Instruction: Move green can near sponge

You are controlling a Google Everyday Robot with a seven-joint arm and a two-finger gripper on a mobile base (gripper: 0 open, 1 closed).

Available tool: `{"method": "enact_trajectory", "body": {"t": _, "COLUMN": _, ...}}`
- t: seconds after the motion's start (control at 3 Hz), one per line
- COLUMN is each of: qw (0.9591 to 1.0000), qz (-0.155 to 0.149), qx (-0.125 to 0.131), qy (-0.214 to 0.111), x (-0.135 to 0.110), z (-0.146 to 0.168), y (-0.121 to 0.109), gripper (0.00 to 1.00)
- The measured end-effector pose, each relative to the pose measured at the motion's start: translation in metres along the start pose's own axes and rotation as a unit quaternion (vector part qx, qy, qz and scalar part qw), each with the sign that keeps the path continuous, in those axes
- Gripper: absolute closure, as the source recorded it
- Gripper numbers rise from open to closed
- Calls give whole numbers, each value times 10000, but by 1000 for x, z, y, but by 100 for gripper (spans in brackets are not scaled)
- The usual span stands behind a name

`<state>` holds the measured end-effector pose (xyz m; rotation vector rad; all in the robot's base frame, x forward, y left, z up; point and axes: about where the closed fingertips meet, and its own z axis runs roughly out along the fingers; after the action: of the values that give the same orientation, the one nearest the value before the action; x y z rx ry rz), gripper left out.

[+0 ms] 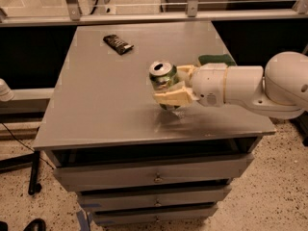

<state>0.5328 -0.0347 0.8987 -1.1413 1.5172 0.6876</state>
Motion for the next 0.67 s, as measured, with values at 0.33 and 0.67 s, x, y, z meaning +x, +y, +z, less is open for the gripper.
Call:
{"method": "enact_trajectory", "body": {"t": 0.33, "qw": 9989, "qz": -133, "qx": 413, "qy": -159, "x": -6, "z": -30, "y": -30, "gripper": 100}}
{"method": "enact_trajectory", "body": {"t": 0.67, "qw": 9933, "qz": -290, "qx": 1041, "qy": -398, "x": -14, "z": -90, "y": -73, "gripper": 100}}
